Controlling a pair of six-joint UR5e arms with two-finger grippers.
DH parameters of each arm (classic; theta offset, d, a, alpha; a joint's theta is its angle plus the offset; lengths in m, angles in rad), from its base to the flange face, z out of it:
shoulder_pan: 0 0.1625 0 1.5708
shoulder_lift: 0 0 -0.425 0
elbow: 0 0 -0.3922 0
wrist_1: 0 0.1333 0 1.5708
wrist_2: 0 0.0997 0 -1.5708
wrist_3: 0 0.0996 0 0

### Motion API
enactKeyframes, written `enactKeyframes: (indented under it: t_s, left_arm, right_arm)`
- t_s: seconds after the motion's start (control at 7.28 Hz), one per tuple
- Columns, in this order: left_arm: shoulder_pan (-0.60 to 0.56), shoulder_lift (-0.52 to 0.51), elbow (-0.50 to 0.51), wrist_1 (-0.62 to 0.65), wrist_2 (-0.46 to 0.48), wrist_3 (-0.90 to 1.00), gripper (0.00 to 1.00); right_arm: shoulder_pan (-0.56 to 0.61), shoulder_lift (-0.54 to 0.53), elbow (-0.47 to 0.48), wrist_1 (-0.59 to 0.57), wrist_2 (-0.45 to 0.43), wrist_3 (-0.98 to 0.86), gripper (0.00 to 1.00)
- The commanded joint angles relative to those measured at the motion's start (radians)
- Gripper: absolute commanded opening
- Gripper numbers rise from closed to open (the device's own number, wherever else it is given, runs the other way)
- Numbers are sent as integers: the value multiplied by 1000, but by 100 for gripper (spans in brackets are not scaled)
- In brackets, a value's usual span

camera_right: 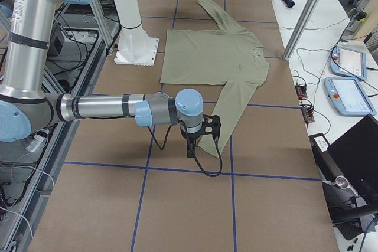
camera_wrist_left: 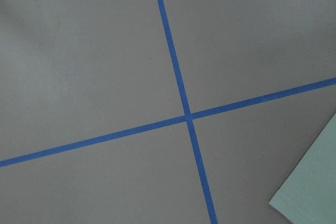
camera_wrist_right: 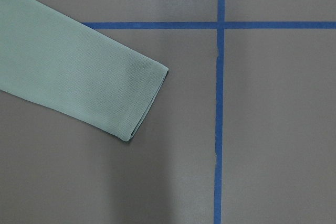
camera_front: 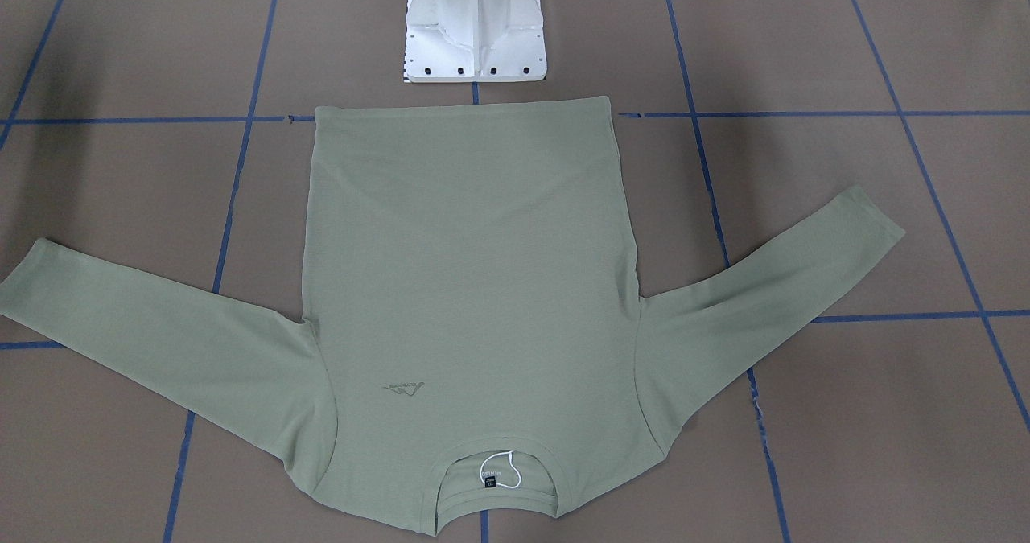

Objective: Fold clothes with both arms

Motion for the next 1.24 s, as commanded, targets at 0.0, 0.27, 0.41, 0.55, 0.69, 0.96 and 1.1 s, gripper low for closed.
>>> enactKeyframes:
  t_s: [0.0,0.27,0.41,0.55,0.69,0.96,1.1]
  left_arm:
    - [6,-4,2,-17,-87,-17,100]
    - [59,-1,1,-17,-75,-10,100]
    - [60,-1,-2,-17,-75,-10,100]
    - [60,0,-4,-17,-75,-10,100]
    - [60,0,-5,-17,-75,-10,100]
    - [60,2,-5,-29,-75,-13,100]
    - [60,2,-7,-30,-75,-13,100]
  right_arm:
    - [-89,-24,-32,147,-18,0,100]
    - [-171,-16,-139,334,-117,13,100]
    - [-206,13,-182,387,-171,74,100]
    - [-228,85,-257,407,-171,108,100]
    - [-252,137,-315,413,-171,110,100]
    - [-282,168,-347,413,-168,107,100]
    - [-288,168,-345,418,-167,109,100]
